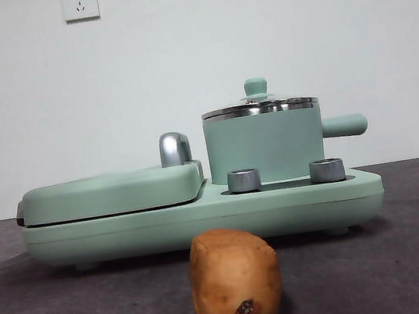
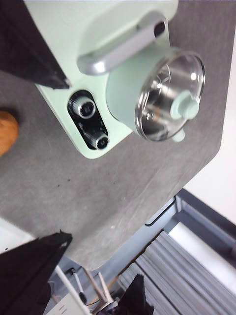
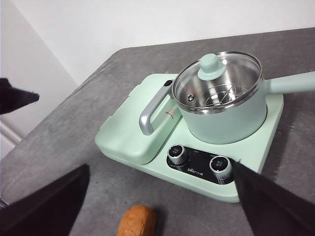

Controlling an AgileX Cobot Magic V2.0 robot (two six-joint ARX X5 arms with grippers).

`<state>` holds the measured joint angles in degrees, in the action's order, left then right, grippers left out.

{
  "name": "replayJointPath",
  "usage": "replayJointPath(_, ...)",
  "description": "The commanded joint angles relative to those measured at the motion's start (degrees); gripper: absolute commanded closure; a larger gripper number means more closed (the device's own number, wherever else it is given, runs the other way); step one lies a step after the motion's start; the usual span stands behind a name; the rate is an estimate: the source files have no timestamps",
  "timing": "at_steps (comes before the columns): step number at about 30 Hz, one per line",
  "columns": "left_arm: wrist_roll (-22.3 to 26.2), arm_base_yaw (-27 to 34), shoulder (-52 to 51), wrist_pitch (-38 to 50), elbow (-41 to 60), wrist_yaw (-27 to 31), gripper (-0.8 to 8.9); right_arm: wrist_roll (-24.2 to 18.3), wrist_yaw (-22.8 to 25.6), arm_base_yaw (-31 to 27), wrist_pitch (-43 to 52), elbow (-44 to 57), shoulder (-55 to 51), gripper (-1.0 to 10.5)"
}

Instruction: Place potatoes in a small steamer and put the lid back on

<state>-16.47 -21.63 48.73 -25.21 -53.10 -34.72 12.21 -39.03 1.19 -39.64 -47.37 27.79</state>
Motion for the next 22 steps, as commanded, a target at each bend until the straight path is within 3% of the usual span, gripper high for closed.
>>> replayJointPath(1, 1.77, -1.31, 2.73, 0.57, -3.43, -0.42, 3.14, -0.66, -0.20, 0.17, 0.44, -0.85, 0.22, 4.6)
replayJointPath(9, 3.34, -4.96, 13.66, -0.24, -12.83, 1.31, 3.14, -0.63, -0.22, 0.17, 0.46, -0.85, 0.22, 4.6)
replayJointPath(15, 9.16, -9.07, 25.83, -9.68, -25.49, 13.35, 3.14, -0.66, -0.17, 0.17, 0.52, -0.85, 0.22, 4.6)
replayJointPath(22, 12.70, -13.42, 40.85, -11.67, -40.15, 20.63, 3.16, -0.66, -0.09, 0.17, 0.57, -0.85, 0.22, 4.6)
